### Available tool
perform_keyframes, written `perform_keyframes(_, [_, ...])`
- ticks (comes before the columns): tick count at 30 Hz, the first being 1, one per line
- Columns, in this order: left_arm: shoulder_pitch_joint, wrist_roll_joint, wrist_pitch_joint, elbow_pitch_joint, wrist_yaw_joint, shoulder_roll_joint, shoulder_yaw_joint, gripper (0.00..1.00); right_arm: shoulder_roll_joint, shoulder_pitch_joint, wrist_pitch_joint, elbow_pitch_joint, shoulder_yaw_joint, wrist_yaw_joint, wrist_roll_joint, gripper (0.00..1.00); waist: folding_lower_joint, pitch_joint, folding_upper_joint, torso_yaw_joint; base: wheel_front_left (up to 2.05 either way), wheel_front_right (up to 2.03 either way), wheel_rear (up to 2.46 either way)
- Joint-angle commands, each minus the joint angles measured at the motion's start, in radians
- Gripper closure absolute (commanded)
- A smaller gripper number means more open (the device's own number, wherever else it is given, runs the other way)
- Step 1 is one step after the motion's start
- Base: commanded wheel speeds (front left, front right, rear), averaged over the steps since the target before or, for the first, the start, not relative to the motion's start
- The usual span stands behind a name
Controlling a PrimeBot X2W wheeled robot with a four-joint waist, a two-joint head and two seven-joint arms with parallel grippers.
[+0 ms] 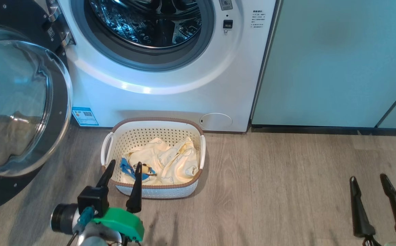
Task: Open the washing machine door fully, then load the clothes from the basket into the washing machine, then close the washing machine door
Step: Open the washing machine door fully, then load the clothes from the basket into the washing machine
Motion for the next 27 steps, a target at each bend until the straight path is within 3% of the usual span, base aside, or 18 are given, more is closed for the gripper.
perform_keyframes(1, [-0.031,-0.001,0.000,-0.028,0.004,0.016,0.028,0.00,-0.016,-0.021,-0.009,-0.026,0.020,-0.003,0.006,0.00,0.0000,0.001,-0.0001,0.001,0.00,0.00,0.00])
perform_keyframes(16, [-0.036,-0.004,0.003,-0.026,0.022,0.023,0.020,0.00,-0.016,-0.022,-0.010,-0.025,0.019,-0.003,0.012,0.00,0.0000,0.009,-0.0001,0.006,0.12,-0.12,0.00])
perform_keyframes(27, [-0.041,-0.004,0.001,-0.031,0.022,0.027,0.001,0.00,-0.016,-0.029,-0.010,-0.026,0.018,-0.003,0.014,0.00,0.0000,0.022,-0.0001,0.009,1.44,-1.44,0.00])
